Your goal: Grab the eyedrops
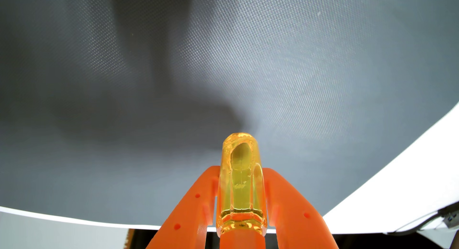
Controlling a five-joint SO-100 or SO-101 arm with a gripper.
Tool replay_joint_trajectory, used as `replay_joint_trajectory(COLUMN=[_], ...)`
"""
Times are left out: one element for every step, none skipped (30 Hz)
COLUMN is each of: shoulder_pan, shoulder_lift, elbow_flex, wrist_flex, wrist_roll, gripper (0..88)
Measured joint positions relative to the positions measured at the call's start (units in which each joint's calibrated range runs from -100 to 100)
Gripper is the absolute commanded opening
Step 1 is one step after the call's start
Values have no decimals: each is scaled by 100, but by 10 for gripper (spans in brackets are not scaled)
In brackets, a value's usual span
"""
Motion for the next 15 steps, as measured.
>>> replay_joint_trajectory(shoulder_pan=[15, 15, 0, -7, 0, 7, 22, 52, 90, 142, 195, 262, 322, 382, 419], shoulder_lift=[-93, -203, -305, -407, -526, -627, -738, -822, -899, -958, -1009, -1060, -1094, -1119, -1145], elbow_flex=[0, 0, 0, 0, 0, 0, 0, 0, 0, 0, 0, 27, 36, 54, 63], wrist_flex=[52, 122, 201, 244, 288, 340, 349, 366, 384, 384, 384, 384, 384, 384, 384], wrist_roll=[-52, -89, -146, -188, -246, -303, -371, -424, -481, -539, -581, -612, -643, -654, -664], gripper=[6, 6, 6, 6, 6, 6, 6, 6, 6, 6, 6, 6, 6, 6, 6])
